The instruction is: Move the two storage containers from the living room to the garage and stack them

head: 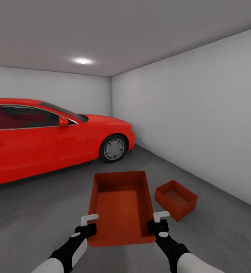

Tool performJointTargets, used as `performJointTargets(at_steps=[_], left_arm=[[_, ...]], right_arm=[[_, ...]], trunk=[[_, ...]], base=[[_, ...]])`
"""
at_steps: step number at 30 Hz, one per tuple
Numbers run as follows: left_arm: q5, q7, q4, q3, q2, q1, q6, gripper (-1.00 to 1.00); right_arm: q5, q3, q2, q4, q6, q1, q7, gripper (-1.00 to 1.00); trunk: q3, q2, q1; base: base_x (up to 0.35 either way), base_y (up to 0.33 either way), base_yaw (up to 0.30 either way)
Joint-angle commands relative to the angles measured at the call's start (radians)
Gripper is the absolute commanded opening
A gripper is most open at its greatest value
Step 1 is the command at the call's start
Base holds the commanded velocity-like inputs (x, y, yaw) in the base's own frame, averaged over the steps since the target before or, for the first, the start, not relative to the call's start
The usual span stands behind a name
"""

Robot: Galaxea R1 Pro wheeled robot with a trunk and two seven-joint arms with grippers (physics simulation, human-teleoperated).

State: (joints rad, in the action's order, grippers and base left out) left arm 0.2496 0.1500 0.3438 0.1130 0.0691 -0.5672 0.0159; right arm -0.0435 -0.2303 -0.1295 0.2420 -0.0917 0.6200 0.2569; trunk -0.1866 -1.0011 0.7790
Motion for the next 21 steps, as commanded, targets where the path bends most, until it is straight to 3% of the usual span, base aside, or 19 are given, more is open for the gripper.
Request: performJointTargets(at_steps=[1, 21], left_arm=[[-0.007, 0.057, 0.004, -0.001, -0.045, 0.0, -0.066, -1.0], [-0.007, 0.057, 0.004, -0.001, -0.045, 0.0, -0.066, -1.0]], right_arm=[[-0.015, 0.014, 0.001, -0.004, -0.005, 0.001, 0.005, -1.0], [-0.015, 0.014, 0.001, -0.004, -0.006, 0.001, 0.005, -1.0]], trunk=[[-0.001, -0.001, 0.001], [-0.001, -0.001, 0.001]], base=[[0.322, 0.156, -0.285], [0.322, 0.156, -0.285]])
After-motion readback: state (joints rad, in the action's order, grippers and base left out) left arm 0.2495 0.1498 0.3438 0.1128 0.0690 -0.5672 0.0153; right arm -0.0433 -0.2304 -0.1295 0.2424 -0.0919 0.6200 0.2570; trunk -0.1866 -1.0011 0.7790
